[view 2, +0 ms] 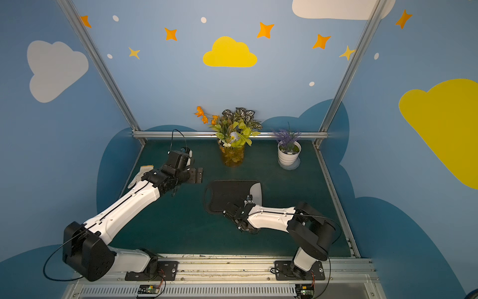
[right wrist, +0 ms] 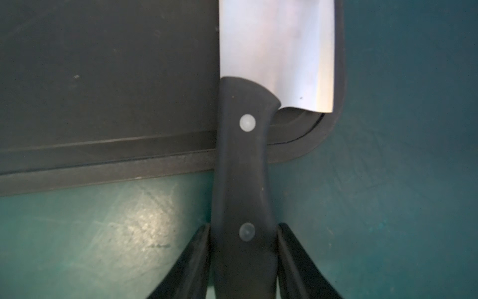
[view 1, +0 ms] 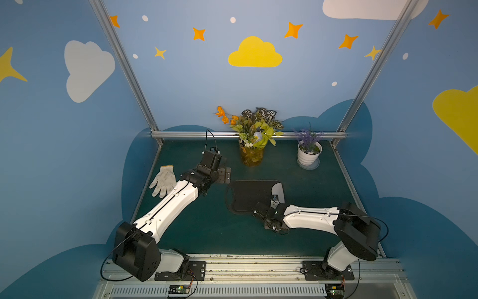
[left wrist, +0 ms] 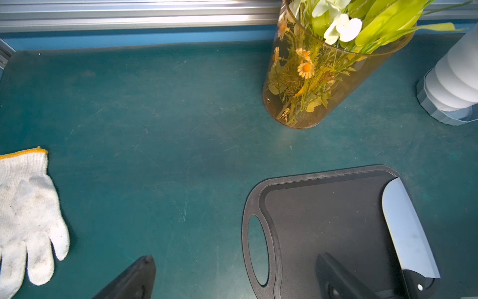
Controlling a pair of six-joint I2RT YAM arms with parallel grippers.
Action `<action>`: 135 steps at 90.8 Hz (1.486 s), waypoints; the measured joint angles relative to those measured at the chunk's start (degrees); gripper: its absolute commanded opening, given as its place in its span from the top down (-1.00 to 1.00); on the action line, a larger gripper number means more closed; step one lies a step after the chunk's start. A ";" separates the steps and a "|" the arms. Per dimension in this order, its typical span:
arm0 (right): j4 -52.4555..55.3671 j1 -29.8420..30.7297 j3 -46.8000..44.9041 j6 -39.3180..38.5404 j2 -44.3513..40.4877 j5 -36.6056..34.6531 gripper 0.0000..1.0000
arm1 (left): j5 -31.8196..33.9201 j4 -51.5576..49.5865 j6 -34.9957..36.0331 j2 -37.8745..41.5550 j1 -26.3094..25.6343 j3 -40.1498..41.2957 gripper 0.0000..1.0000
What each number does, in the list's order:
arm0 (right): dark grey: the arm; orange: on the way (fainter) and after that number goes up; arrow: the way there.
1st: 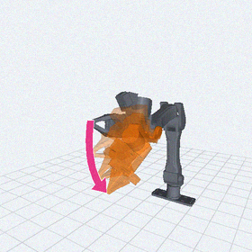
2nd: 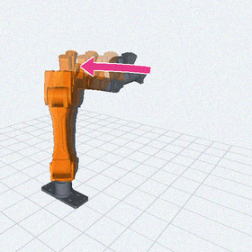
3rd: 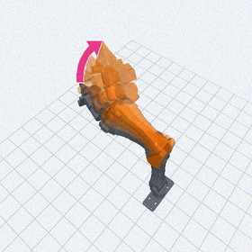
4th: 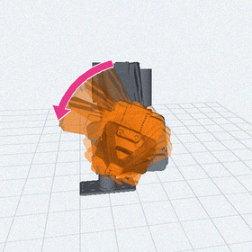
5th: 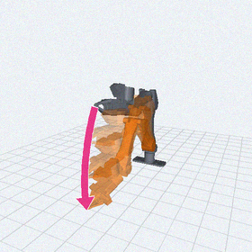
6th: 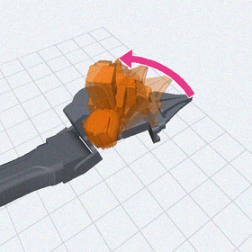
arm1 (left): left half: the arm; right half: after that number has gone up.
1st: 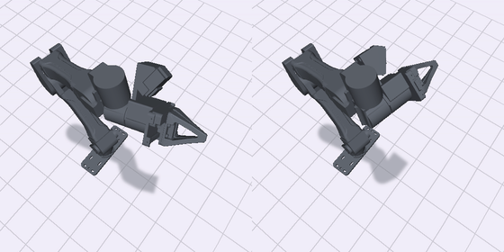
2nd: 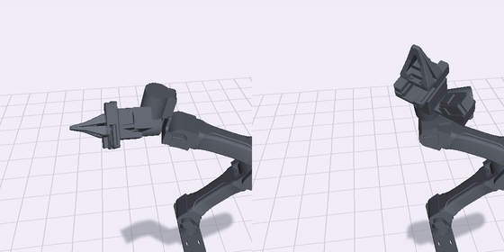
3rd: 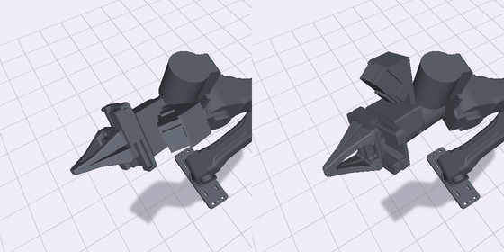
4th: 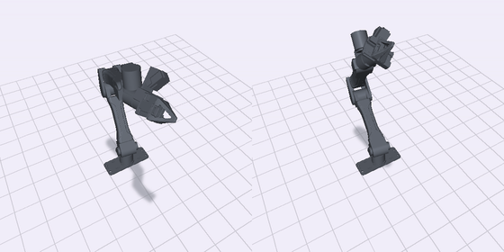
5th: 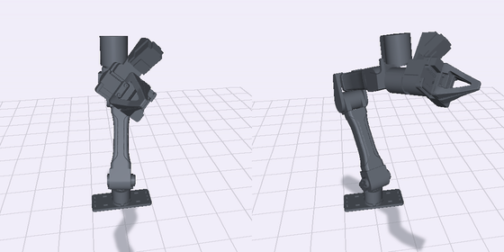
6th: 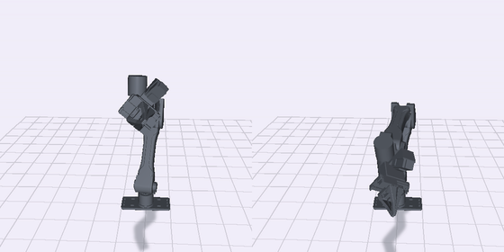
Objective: Align the knife with the edge of the cutting board
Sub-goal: Place the knife at the edge of the cutting board.
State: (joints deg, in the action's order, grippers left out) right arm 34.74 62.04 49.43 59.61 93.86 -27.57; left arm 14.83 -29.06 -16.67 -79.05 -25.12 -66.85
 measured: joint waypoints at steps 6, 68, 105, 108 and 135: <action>-0.09 0.00 -0.11 0.02 -0.07 -0.17 -0.04 | 0.00 0.02 0.00 0.00 0.00 0.00 -1.00; -1.55 -0.07 -1.03 0.20 -0.61 -0.50 0.26 | 0.00 0.02 0.46 0.00 0.00 0.00 -1.00; -1.77 -0.52 -1.40 0.13 -0.92 -0.52 0.27 | 0.00 0.02 0.74 0.00 0.00 0.00 -1.00; -1.77 -0.55 -1.40 0.11 -0.92 -0.52 0.28 | 0.00 0.02 0.81 0.00 0.00 0.00 -1.00; -1.75 -0.76 -1.46 -0.37 -1.01 -0.52 0.27 | 0.00 0.02 0.87 0.00 0.00 0.00 -1.00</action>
State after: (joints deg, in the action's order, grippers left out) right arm 32.99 61.28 47.97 59.24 92.86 -28.10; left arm 14.83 -29.04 -15.79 -79.05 -25.12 -66.85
